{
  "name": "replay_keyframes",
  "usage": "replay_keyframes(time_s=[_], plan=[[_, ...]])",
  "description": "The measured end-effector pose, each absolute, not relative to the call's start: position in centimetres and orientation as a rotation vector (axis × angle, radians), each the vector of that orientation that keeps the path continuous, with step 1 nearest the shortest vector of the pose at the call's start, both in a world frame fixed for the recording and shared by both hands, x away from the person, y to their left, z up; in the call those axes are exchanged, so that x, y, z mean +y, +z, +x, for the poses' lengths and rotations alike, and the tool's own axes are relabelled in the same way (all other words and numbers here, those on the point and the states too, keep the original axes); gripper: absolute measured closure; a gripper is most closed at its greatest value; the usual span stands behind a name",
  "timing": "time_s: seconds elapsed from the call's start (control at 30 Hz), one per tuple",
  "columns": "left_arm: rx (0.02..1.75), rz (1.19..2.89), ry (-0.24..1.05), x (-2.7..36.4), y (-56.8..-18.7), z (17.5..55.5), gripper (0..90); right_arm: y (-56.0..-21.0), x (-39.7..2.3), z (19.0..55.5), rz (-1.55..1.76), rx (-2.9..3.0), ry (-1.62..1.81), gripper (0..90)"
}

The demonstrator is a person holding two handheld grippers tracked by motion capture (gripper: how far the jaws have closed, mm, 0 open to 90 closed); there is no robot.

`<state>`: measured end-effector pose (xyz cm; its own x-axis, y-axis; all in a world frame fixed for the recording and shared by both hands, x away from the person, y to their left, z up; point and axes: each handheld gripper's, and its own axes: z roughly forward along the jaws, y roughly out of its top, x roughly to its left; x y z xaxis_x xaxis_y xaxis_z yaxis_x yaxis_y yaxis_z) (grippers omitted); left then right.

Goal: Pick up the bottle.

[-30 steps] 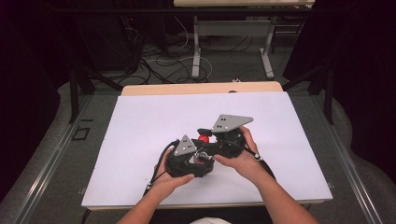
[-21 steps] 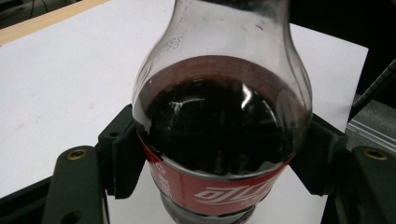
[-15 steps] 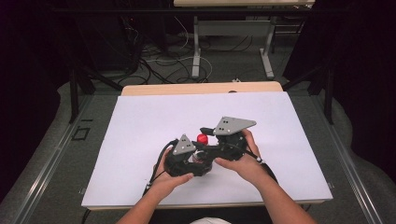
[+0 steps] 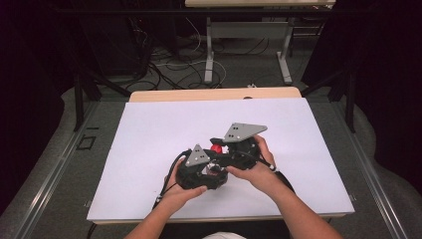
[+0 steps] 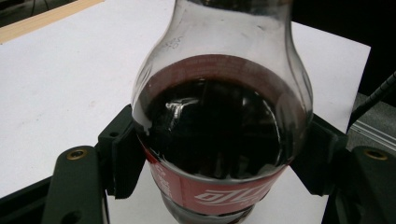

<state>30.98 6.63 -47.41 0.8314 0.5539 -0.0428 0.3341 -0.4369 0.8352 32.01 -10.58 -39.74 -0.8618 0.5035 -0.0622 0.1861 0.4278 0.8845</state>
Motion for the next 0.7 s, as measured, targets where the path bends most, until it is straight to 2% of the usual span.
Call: replay_keyframes(time_s=[0.1, 0.33, 0.47, 0.63, 0.7], plan=[[0.653, 2.060, 0.302, 6.5, -47.5, 30.9, 29.7, -39.4, -10.7, 32.4, 0.575, 2.420, 1.391, 60.7], [0.613, 2.083, 0.278, 6.2, -47.5, 30.6, 29.7, -38.5, -11.6, 34.9, 0.183, 2.700, 1.376, 60.8], [0.624, 2.069, 0.274, 6.0, -47.6, 30.6, 29.7, -38.6, -11.9, 35.3, 0.166, 2.725, 1.394, 60.3], [0.658, 2.049, 0.291, 6.6, -47.4, 30.9, 29.7, -38.5, -11.6, 34.1, 0.295, 2.622, 1.376, 45.4], [0.679, 2.029, 0.293, 6.7, -47.3, 31.0, 29.7, -38.5, -11.4, 33.3, 0.378, 2.565, 1.390, 44.5]])
